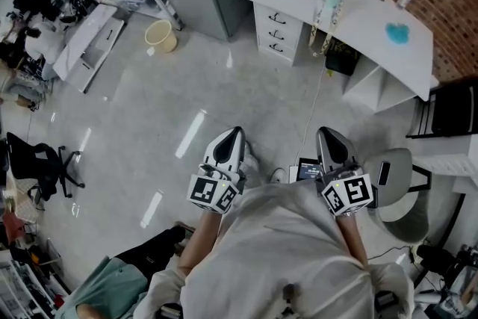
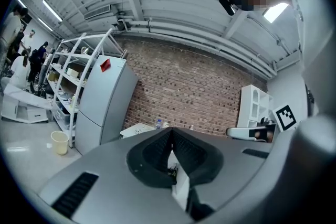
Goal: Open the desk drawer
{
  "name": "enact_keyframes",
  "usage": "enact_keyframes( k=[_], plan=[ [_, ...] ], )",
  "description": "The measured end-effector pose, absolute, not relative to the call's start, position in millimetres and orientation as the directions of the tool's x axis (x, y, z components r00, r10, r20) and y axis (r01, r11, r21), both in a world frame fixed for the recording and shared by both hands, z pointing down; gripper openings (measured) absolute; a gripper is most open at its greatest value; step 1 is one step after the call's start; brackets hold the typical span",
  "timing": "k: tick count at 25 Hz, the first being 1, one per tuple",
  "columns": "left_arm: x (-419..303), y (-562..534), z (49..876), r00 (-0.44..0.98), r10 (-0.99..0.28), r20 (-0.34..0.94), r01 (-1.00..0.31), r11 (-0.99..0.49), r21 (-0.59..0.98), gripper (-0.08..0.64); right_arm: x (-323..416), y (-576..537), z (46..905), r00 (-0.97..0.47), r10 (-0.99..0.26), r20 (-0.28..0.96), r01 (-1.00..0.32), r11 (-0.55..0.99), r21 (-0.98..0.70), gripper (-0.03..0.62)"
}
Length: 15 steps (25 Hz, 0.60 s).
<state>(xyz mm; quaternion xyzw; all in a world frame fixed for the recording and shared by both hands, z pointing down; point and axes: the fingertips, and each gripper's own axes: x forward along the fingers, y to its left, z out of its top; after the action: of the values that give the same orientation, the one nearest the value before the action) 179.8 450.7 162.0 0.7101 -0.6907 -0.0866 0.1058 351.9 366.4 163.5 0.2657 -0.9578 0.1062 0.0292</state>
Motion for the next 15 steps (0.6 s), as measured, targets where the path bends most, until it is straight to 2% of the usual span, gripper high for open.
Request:
enact_keyframes(
  k=[10,15],
  plan=[
    [95.2,380.3,158.2,0.106,-0.994,0.021,-0.96,-0.097,0.264,0.007,271.8,313.2,158.6,-0.822,-0.548,0.151,-0.569,0.801,-0.189,0.027],
    [47.5,344.4,154.7,0.19,-0.981,0.021,-0.951,-0.179,0.254,0.006,229.2,286.4,149.7,-0.784,-0.604,0.141,-0.62,0.765,-0.175,0.027]
  ],
)
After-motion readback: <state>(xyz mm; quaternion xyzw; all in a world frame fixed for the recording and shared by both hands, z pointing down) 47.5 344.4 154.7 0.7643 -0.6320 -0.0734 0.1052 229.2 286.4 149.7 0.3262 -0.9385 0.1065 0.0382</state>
